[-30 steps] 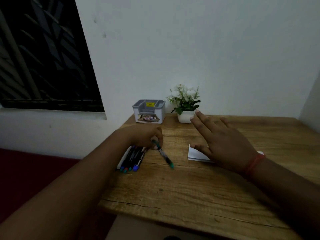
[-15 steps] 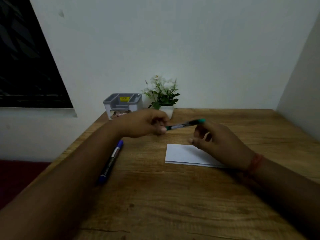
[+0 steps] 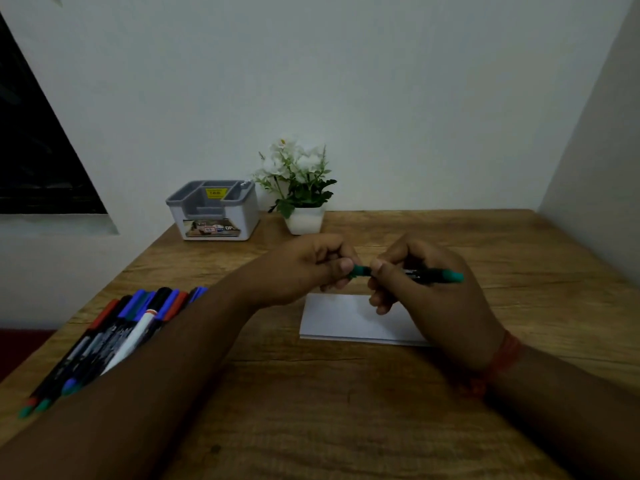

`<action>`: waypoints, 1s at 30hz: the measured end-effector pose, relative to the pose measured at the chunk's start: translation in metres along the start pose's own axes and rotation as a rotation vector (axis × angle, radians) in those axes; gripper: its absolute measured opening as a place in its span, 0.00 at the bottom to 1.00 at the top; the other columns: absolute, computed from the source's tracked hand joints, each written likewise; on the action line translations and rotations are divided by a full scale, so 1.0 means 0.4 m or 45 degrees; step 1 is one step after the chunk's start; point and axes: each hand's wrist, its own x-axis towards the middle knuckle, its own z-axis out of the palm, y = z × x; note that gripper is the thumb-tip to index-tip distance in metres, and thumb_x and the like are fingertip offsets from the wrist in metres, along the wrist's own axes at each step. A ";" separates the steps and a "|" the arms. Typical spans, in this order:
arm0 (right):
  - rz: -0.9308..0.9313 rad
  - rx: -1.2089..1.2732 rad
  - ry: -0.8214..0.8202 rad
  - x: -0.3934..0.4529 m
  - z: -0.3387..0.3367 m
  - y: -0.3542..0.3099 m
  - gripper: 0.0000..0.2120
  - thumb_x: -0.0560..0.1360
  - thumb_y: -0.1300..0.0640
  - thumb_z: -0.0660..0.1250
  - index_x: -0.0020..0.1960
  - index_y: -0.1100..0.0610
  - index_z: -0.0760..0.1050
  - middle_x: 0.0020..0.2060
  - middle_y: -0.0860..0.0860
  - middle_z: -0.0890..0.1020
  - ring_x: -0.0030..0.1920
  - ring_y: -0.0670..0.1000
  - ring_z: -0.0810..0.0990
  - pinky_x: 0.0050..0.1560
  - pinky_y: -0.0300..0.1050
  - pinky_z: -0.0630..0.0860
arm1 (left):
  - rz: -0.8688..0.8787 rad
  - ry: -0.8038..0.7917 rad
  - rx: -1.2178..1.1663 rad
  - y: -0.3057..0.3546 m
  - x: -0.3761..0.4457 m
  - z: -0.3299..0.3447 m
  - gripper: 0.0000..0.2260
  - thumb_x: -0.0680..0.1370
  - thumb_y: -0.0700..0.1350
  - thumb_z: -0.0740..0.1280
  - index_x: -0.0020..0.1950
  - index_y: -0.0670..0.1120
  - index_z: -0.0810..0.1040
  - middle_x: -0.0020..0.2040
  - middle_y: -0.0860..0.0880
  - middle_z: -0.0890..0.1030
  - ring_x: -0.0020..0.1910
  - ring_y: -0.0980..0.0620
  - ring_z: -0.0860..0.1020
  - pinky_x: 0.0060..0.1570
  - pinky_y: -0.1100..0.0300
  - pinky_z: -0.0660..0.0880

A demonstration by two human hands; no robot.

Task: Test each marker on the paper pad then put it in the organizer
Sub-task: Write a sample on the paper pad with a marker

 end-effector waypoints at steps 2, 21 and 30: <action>-0.011 -0.012 0.122 0.000 -0.022 -0.015 0.05 0.79 0.63 0.66 0.43 0.62 0.76 0.35 0.57 0.83 0.32 0.49 0.84 0.32 0.41 0.81 | -0.085 0.099 0.106 -0.020 -0.012 -0.034 0.07 0.82 0.43 0.62 0.50 0.42 0.77 0.37 0.52 0.80 0.37 0.53 0.76 0.40 0.56 0.74; -0.201 -0.953 -0.731 0.016 -0.039 0.082 0.16 0.77 0.49 0.69 0.61 0.38 0.69 0.61 0.34 0.68 0.60 0.35 0.69 0.57 0.26 0.67 | -0.430 0.383 0.612 -0.094 0.005 -0.013 0.06 0.76 0.46 0.72 0.50 0.50 0.77 0.46 0.53 0.79 0.46 0.57 0.77 0.49 0.56 0.78; -0.169 -0.900 -0.960 0.043 -0.121 0.063 0.22 0.76 0.45 0.70 0.59 0.25 0.62 0.65 0.31 0.67 0.68 0.33 0.66 0.62 0.26 0.69 | -0.476 0.292 0.586 -0.069 -0.013 -0.014 0.08 0.76 0.49 0.72 0.53 0.52 0.77 0.44 0.53 0.80 0.45 0.56 0.78 0.50 0.52 0.78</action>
